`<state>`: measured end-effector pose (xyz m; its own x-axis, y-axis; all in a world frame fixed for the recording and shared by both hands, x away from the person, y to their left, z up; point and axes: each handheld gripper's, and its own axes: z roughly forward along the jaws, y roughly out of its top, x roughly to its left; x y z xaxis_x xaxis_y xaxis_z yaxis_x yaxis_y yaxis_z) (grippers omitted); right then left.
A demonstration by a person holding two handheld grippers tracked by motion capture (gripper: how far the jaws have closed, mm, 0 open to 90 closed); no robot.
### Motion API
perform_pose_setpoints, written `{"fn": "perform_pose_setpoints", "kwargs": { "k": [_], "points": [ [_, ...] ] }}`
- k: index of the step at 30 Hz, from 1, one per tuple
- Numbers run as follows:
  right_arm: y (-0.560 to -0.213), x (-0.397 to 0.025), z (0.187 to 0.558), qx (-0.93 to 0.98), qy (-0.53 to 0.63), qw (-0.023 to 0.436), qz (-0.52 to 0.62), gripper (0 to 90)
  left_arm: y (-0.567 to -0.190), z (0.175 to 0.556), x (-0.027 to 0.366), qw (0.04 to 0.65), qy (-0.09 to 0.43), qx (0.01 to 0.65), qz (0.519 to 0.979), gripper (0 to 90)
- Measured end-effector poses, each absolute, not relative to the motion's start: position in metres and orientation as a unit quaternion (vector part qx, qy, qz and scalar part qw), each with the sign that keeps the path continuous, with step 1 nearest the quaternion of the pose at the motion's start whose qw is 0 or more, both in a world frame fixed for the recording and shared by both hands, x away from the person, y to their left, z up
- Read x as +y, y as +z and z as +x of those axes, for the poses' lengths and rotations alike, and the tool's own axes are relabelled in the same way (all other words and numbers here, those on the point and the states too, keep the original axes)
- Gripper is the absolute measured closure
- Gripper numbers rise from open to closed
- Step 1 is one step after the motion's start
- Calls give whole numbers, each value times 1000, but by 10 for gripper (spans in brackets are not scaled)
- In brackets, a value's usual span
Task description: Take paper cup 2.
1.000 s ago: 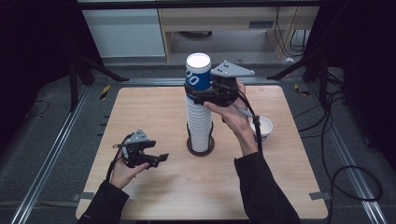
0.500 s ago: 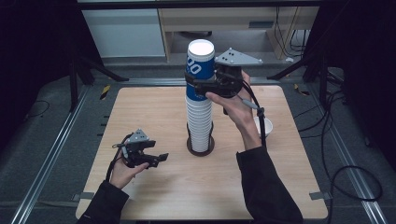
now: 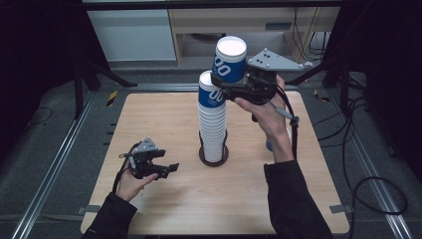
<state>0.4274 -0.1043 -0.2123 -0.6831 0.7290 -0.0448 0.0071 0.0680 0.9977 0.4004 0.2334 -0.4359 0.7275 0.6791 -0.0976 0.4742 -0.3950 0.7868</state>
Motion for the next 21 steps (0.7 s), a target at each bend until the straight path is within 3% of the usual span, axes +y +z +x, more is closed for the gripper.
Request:
{"fn": "perform_pose_setpoints", "kwargs": {
  "k": [21],
  "points": [
    [-280,-168,394,709,585,274,283,195,-433,397,230,423,121,341,831,214]
  ]
}}
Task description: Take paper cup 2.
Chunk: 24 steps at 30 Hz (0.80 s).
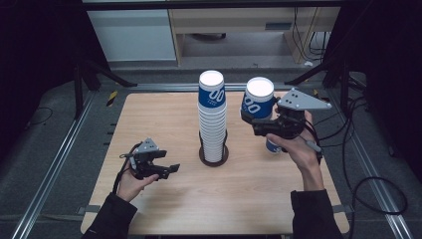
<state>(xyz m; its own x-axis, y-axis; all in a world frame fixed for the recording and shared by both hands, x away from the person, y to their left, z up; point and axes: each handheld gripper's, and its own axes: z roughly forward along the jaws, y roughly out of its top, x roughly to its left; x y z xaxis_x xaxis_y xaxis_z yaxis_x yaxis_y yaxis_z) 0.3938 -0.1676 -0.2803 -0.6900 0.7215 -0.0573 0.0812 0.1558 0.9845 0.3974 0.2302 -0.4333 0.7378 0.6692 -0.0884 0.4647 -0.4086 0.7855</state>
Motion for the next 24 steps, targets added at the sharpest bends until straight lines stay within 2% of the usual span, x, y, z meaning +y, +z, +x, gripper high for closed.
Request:
{"fn": "perform_pose_setpoints", "kwargs": {
  "k": [24],
  "points": [
    [-353,-175,387,761,543,219,280,194,-426,392,228,433,114,326,833,220]
  ]
}}
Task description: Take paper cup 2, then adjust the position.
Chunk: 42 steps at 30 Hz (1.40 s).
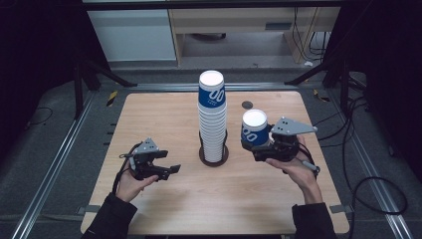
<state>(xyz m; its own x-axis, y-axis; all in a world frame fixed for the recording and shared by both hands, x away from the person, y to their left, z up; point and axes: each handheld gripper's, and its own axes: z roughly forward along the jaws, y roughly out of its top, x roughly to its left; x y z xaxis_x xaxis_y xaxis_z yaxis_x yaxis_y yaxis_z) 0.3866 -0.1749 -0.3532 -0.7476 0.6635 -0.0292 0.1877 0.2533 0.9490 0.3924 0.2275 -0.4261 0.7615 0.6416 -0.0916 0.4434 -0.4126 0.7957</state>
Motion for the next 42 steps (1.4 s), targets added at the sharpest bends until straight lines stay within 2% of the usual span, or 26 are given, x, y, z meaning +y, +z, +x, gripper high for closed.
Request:
{"fn": "perform_pose_setpoints", "kwargs": {
  "k": [21,42],
  "points": [
    [-393,-160,384,828,481,176,226,193,-422,388,223,432,106,304,842,220],
    [-409,-138,379,863,458,138,163,191,-413,377,212,445,82,266,851,216]
  ]
}}
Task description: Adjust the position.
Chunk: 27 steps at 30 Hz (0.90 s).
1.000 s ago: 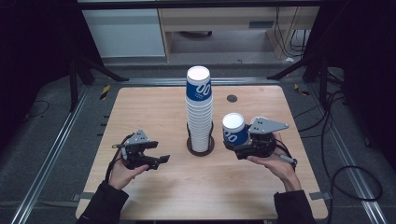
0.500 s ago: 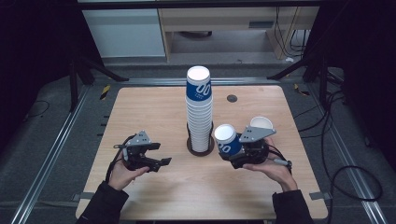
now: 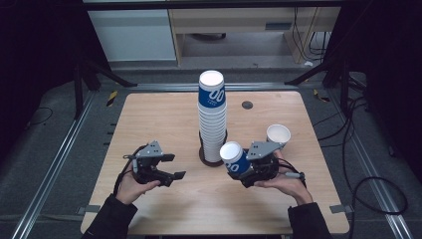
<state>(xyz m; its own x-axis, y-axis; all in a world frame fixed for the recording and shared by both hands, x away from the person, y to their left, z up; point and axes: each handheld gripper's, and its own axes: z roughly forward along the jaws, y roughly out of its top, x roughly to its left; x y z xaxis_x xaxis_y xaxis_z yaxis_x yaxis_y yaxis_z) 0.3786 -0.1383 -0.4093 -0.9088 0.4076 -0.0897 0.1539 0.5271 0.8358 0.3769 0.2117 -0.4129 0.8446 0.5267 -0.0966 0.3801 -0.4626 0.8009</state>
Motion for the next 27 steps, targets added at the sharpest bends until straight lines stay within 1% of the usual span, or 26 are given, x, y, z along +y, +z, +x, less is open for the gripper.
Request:
{"fn": "perform_pose_setpoints", "kwargs": {
  "k": [6,27],
  "points": [
    [-411,-129,378,865,463,127,142,192,-414,375,206,442,74,253,858,210],
    [-432,-95,378,900,416,97,88,192,-416,366,187,441,42,203,873,174]
  ]
}}
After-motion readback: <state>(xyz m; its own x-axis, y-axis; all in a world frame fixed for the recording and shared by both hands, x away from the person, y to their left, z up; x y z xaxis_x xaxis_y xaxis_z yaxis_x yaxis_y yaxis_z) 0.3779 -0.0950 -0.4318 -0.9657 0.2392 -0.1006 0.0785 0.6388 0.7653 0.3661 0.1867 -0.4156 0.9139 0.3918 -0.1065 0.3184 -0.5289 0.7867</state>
